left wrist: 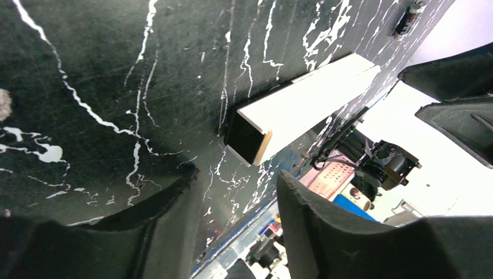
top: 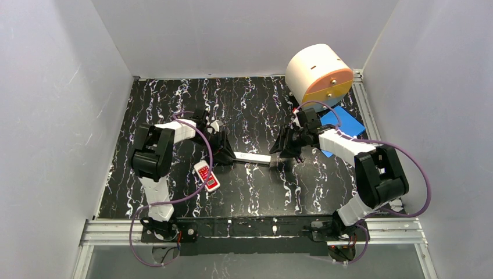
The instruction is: Load the batteries into the remote control
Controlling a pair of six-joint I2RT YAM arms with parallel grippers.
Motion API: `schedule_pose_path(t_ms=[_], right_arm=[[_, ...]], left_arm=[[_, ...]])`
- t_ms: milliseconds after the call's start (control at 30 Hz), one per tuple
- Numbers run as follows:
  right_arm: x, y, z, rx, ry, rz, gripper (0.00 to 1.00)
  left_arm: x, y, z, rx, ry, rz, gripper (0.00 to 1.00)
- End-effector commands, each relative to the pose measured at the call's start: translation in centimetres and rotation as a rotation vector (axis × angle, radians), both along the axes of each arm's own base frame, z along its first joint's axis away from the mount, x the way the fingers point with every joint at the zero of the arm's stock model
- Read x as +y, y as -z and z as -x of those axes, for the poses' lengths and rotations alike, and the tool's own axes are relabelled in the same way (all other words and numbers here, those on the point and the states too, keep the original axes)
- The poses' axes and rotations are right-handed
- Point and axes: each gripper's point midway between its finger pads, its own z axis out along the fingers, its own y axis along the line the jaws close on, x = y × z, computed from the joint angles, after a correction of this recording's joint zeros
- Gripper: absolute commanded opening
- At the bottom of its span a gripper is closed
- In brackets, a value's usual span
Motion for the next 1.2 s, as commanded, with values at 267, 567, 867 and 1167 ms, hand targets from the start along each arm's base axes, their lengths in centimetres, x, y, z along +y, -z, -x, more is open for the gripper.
schedule_pose_path(t_ms=[267, 567, 867, 1167], right_arm=[[1.2, 1.0, -0.6, -0.052, -0.099, 0.026, 0.65], [2.0, 2.3, -0.9, -0.033, -0.092, 0.047, 0.58], [1.3, 4.1, -0.9, -0.022, -0.082, 0.14, 0.29], [2.2, 2.8, -0.9, -0.047, -0.095, 0.094, 0.18]], left_arm=[[-0.5, -0.9, -2.7, -0.11, -0.032, -0.01, 0.56], [-0.7, 1.7, -2.3, -0.053, -0.03, -0.072, 0.47], [0.3, 3.9, 0.3, 0.011, 0.025, -0.162, 0.4], [0.7, 4.4, 0.8, 0.027, 0.039, -0.183, 0.38]])
